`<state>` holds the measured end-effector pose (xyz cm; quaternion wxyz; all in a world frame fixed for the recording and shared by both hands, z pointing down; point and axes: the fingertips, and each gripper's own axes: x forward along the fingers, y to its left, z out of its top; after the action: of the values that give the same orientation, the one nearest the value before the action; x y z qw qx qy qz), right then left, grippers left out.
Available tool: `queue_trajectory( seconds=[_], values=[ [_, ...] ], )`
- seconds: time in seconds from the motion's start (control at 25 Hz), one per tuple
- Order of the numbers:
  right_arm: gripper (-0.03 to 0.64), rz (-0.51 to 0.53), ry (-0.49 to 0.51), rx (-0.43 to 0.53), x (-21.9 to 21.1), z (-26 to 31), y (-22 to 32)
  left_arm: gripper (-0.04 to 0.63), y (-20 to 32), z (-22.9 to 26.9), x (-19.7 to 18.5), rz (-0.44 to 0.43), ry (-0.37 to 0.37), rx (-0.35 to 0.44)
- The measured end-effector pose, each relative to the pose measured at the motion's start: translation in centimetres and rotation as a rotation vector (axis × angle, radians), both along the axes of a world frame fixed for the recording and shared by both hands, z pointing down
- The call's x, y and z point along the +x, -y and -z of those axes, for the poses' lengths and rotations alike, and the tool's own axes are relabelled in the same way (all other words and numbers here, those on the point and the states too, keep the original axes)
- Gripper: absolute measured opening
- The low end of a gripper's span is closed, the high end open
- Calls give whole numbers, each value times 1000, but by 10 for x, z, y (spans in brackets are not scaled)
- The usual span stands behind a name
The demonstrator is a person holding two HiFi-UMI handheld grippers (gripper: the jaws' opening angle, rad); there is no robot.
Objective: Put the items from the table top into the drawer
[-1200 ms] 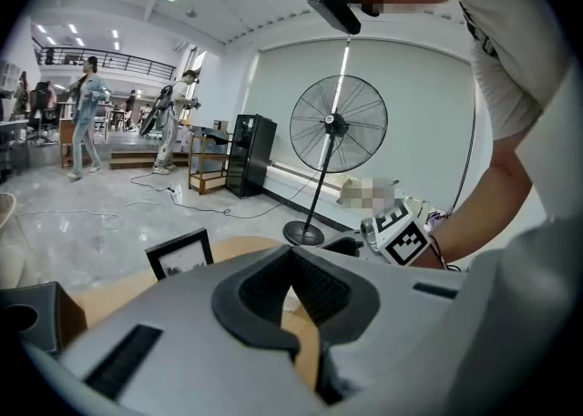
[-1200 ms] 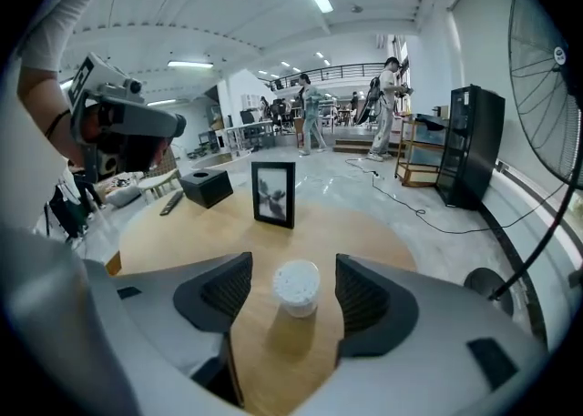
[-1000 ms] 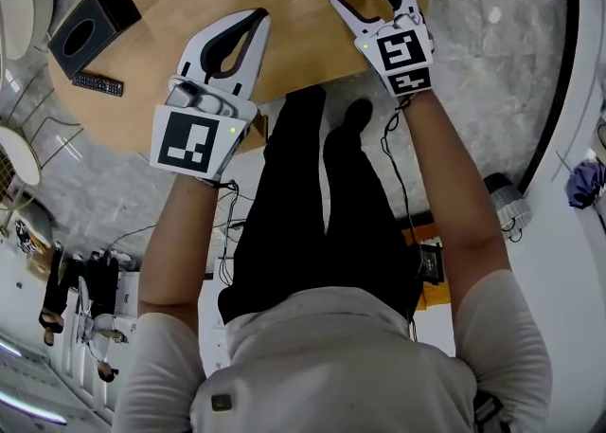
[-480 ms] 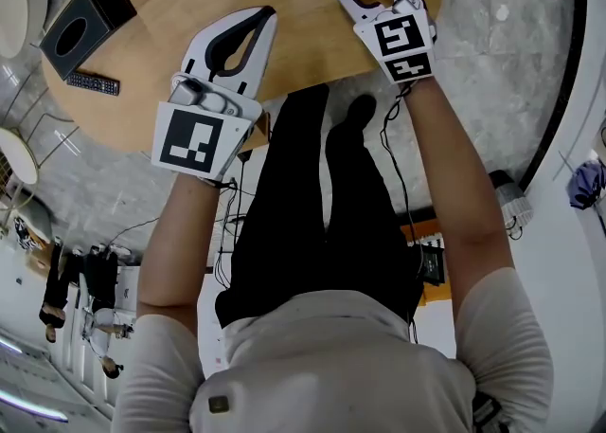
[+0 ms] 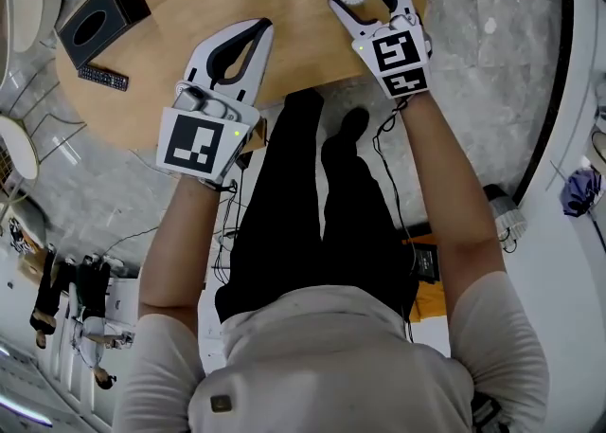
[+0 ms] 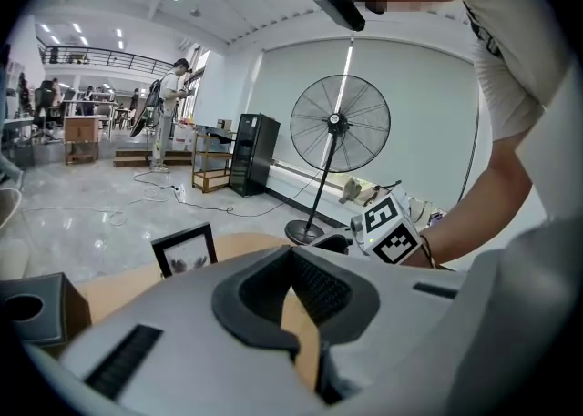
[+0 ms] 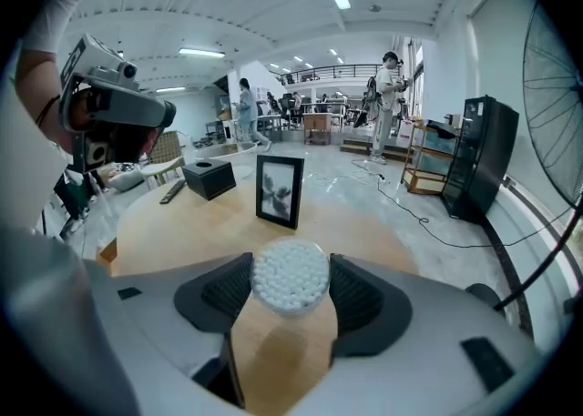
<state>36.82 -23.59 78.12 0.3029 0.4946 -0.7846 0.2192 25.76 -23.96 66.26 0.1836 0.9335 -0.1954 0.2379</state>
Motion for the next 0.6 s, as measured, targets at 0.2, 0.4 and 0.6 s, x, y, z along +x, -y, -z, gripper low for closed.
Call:
queue_trajectory(
  seconds=[0.2,0.4,0.6],
  values=[
    [276,3,-2,35,4,66,-23,9,-22,52,4,18,-38,45],
    [276,-4,11,64,3,147,-67,9,-72,111,9,-13,-65,50],
    [276,10,11,104,0,229,-118,9,-109,187,16,1,-109,93]
  ],
)
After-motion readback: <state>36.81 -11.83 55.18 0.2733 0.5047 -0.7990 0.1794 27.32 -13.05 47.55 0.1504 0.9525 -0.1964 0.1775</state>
